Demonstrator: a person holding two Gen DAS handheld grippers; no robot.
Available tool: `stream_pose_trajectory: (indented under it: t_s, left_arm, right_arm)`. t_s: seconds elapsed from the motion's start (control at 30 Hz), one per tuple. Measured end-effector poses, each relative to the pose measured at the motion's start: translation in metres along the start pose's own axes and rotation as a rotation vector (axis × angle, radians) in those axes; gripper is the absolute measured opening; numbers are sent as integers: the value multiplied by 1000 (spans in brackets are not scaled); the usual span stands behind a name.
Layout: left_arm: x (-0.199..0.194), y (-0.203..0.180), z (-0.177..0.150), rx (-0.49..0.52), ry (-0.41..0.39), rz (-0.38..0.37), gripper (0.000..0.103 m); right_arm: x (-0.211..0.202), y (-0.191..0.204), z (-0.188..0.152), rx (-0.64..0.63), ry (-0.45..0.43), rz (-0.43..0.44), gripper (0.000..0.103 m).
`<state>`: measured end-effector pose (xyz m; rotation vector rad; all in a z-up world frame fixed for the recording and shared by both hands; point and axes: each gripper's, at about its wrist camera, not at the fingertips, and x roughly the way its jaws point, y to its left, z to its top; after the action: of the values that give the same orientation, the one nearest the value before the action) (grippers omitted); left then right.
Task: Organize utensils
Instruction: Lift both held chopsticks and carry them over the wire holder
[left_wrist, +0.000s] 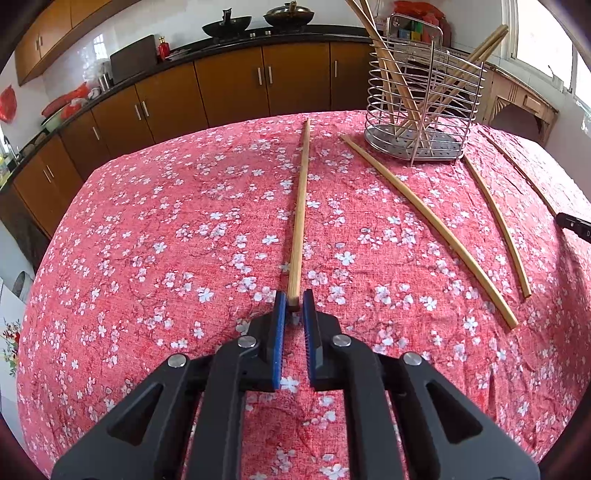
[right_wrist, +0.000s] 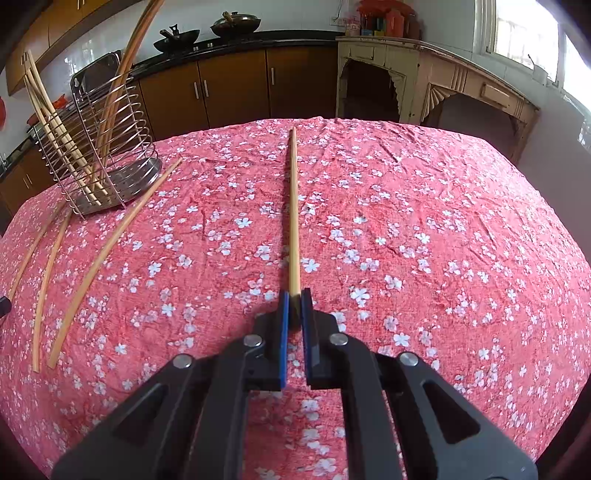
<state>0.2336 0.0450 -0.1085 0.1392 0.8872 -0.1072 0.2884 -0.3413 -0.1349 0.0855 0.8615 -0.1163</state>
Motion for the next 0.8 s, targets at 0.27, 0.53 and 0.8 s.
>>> stream_pose_trajectory:
  t_s: [0.27,0.53,0.8]
  left_arm:
    - [1,-5,-2,1,1,5,23]
    - [-8,-4,4,-12,-50,-10,7]
    - [-79,12,20,-75,-289,-16,7]
  right_arm:
    - [0,-1,-1,4,1,5,8]
    - [-20,-4,-1,18,-59,22,8]
    - [-89,-4,13,-16,-279,-6,7]
